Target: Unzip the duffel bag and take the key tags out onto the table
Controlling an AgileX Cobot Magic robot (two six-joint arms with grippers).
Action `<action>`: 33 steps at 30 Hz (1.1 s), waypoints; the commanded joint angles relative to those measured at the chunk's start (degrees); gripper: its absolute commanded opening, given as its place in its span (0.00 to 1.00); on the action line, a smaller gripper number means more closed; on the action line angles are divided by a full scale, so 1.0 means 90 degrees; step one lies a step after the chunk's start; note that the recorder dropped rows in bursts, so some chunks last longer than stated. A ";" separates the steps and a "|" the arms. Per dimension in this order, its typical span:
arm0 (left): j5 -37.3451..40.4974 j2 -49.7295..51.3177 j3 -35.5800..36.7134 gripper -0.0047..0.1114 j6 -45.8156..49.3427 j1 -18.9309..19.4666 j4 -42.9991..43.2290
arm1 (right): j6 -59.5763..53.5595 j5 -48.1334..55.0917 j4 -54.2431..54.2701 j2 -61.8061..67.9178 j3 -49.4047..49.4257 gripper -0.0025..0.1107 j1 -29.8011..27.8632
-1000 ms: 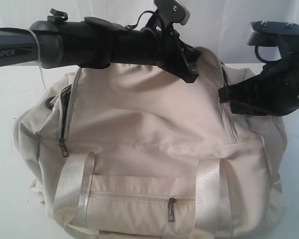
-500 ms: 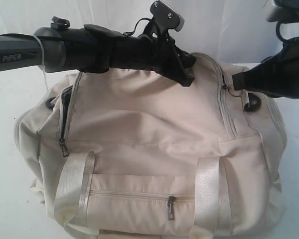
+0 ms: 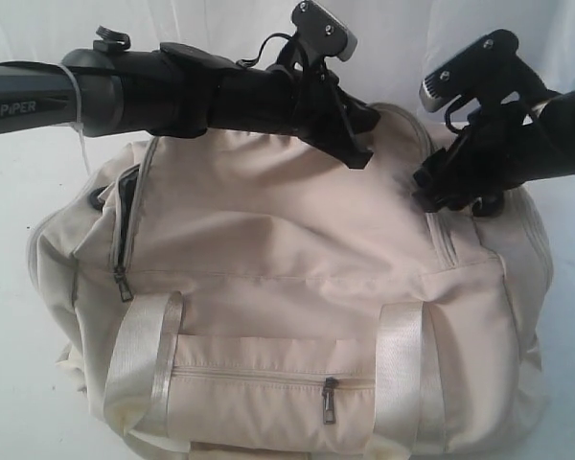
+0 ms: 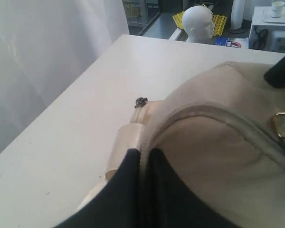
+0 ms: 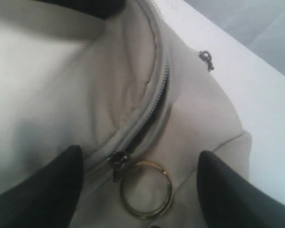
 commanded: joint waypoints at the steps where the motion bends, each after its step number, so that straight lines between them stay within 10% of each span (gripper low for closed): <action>1: 0.0144 -0.0205 -0.0039 0.04 -0.0050 0.0031 -0.0055 | -0.0057 0.0121 -0.0091 0.0241 -0.0107 0.51 0.0000; 8: 0.0156 -0.0205 -0.0039 0.04 -0.0220 0.0035 0.0256 | 0.0047 0.0204 -0.0041 0.0085 -0.0106 0.02 0.0000; 33: 0.0085 -0.0205 -0.0039 0.04 -0.0350 0.0209 0.0259 | 0.2197 0.2553 0.0179 -0.1431 -0.0106 0.02 0.0000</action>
